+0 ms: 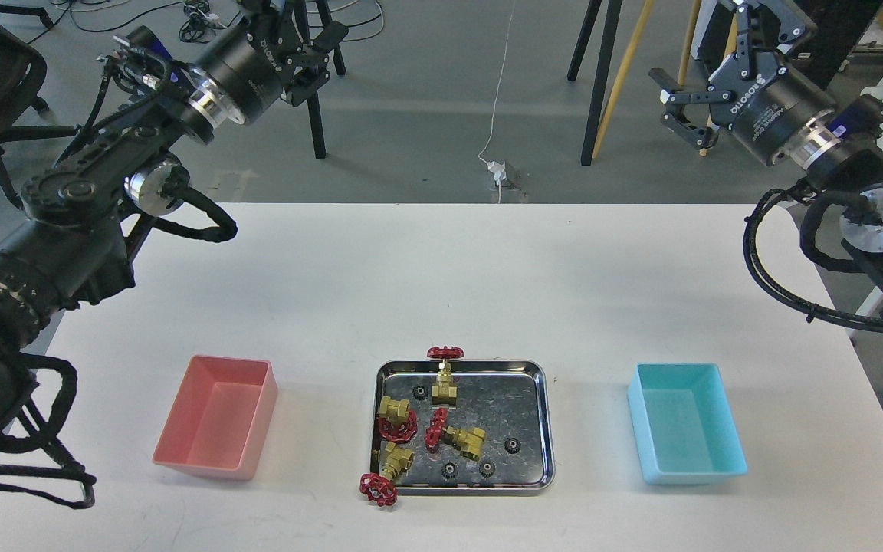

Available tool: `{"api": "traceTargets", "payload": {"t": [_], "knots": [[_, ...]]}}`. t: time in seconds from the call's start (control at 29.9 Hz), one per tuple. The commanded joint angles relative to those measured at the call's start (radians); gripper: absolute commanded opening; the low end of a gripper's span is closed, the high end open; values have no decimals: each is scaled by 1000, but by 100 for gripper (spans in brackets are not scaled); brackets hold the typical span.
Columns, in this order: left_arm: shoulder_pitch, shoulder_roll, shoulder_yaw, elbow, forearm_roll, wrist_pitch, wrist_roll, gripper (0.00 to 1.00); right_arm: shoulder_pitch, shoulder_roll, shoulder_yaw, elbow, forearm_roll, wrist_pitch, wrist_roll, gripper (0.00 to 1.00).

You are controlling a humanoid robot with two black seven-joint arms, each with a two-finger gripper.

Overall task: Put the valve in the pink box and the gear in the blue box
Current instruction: 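Raise the left gripper and swing it over the table, then lower the left gripper onto a red-handled brass valve in the tray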

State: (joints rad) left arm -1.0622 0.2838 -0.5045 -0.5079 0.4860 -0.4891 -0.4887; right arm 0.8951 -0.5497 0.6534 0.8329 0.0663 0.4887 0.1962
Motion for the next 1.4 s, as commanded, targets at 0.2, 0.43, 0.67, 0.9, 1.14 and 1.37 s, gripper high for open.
{"api": "traceTargets", "payload": {"t": [0.2,0.43,0.67,0.9,1.14,1.37], "knots": [[25,25,-20,28,-110,0,0,100,16,-52,14,-15,52,0,-6,99],[47,66,-71,-301,-124,0,0,100,50,-95,15,-37,78,0,-17,99],[-71,280,212,-653,109,0,0,99,88,-137,14,-40,76,0,-72,99],[-398,587,680,-1035,236,153,0,99,82,-168,22,-49,76,0,-84,99],[-476,661,970,-1201,708,517,0,99,65,-142,22,-117,78,0,-103,99],[-426,604,1147,-1091,1067,826,0,99,65,-135,25,-120,84,0,-116,99]]}}
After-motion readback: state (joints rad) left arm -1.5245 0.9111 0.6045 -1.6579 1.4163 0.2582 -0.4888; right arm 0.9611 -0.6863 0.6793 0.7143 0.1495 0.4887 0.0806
